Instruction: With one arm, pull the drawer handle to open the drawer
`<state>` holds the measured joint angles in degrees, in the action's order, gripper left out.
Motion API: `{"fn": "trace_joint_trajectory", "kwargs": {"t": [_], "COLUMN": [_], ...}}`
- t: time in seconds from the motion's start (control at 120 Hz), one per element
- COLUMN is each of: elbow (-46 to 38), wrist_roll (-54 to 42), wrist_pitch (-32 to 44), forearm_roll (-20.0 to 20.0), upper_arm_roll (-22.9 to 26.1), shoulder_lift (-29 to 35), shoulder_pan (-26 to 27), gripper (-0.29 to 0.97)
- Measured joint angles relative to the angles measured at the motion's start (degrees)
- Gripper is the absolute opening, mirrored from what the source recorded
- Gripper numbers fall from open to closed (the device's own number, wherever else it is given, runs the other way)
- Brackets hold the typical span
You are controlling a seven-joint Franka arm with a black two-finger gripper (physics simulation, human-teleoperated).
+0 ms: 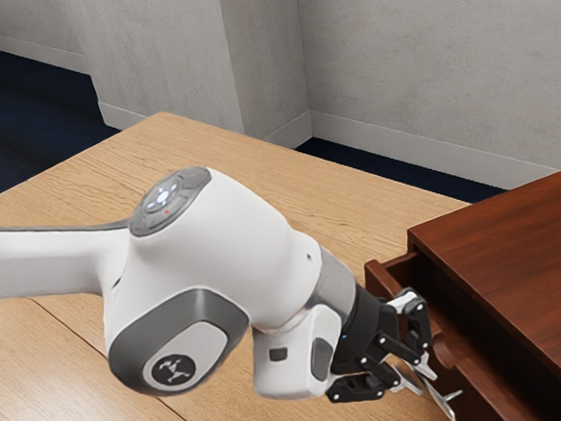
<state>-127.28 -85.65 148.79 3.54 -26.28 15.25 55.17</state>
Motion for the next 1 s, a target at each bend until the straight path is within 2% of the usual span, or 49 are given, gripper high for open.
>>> {"fn": "trace_joint_trajectory", "kwargs": {"t": [1.0], "elbow": [-6.8], "wrist_roll": [-0.21], "wrist_pitch": [-0.14], "forearm_roll": [2.86], "upper_arm_roll": [0.08], "shoulder_lift": [8.05], "shoulder_pan": [-0.58], "gripper": [-0.01]}}
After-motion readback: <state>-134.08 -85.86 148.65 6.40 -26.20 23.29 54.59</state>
